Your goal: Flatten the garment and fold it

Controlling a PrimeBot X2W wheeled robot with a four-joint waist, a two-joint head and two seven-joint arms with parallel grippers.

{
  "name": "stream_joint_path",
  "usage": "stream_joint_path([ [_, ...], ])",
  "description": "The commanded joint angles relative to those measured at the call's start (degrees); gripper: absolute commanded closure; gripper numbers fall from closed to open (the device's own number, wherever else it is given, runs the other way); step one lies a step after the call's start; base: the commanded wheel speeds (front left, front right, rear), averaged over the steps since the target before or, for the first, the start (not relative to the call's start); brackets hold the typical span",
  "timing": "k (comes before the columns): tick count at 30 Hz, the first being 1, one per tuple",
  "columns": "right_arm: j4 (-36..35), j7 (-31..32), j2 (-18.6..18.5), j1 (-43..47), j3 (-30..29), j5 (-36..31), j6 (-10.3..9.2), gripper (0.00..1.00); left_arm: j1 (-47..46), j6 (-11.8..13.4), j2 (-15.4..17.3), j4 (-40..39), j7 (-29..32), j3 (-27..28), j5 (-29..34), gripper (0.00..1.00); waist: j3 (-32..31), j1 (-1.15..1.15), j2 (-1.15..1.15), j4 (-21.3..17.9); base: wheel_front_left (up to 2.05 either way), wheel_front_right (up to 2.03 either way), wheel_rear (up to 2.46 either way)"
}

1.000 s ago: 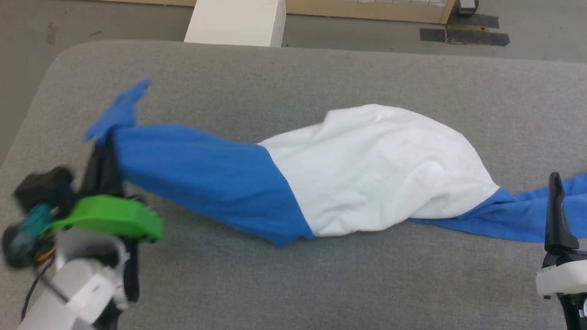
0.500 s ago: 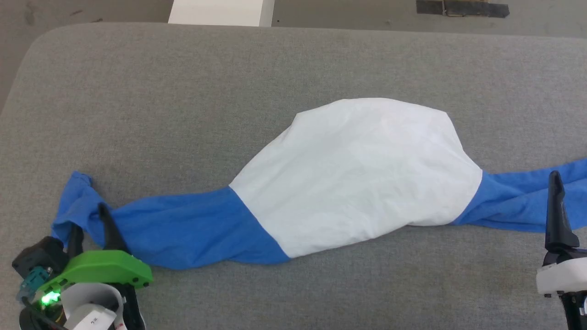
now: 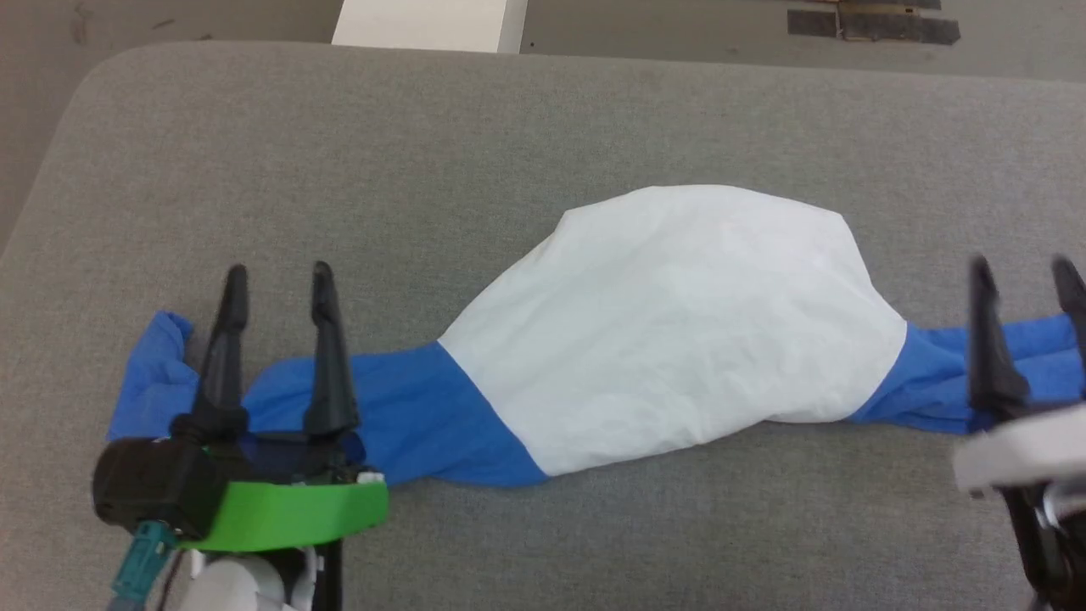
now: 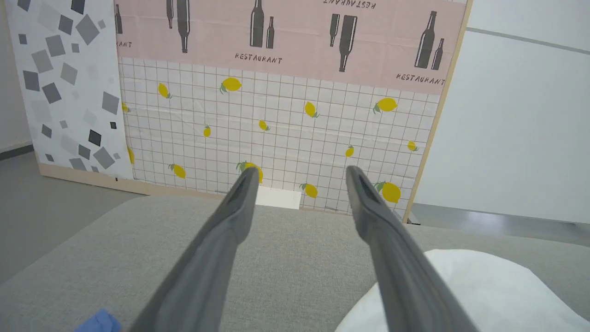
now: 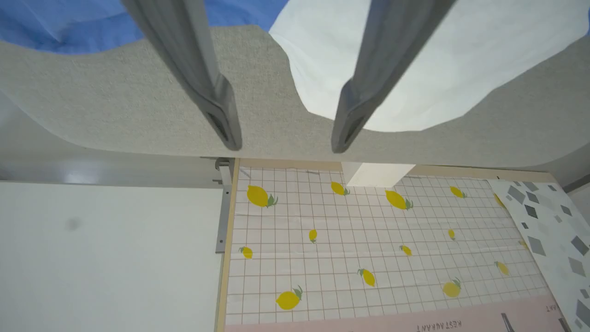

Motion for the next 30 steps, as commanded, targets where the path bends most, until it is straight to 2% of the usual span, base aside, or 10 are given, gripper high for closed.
stream_joint_path([
  [1,-1.05,2.32,-0.08,-3.95,2.06,-0.63,-0.09,0.0,0.94,-1.1,-0.99,0.71,-0.19,-0.02,0.72,0.0,0.98,0.0,0.0,0.02,0.0,0.0,0.0],
  [4,-1.3,8.08,-2.92,-10.66,6.12,0.17,-0.09,0.0,1.01,-2.76,-2.72,1.85,-0.2,0.2,1.78,0.0,2.25,0.0,0.0,0.3,0.0,0.0,0.0],
  [8,1.83,18.24,-7.59,-20.17,10.83,4.2,-0.09,0.0,0.03,-5.1,-4.8,3.27,-0.2,0.61,3.12,0.0,4.27,0.0,0.0,1.45,0.0,0.0,0.0],
  [13,8.89,31.24,-13.43,-30.07,16.69,9.1,-0.09,0.0,-1.69,-7.86,-6.95,5.26,-0.2,0.46,4.11,0.0,7.14,0.0,0.0,3.93,0.0,0.0,0.0],
  [17,15.24,39.58,-17.16,-34.46,20.76,12.2,-0.09,0.0,-2.51,-9.63,-8.26,6.9,-0.2,0.06,4.55,0.0,9.09,0.0,0.0,6.58,0.0,0.0,0.0],
  [23,23.11,46.22,-21.33,-37.06,25.43,15.0,-0.09,0.0,-3.48,-11.79,-9.5,9.08,-0.2,-1.03,4.65,0.0,10.95,0.0,0.0,10.64,0.0,0.0,0.0],
  [28,28.09,45.05,-23.74,-37.37,29.47,15.52,-0.09,0.0,-3.85,-12.56,-9.93,10.02,-0.2,-1.91,4.7,0.0,11.52,0.0,0.0,12.57,0.0,0.0,0.0],
  [29,29.21,44.66,-24.07,-37.22,30.2,15.77,-0.09,0.29,-3.89,-12.65,-9.98,10.22,-0.2,-2.07,4.74,0.0,11.47,0.0,0.0,12.78,0.0,0.0,0.0],
  [30,30.17,44.17,-24.21,-37.12,30.56,16.0,-0.09,0.79,-3.92,-12.68,-10.01,10.38,-0.2,-2.17,4.74,0.0,11.36,0.0,0.0,12.89,0.0,0.0,0.0],
])
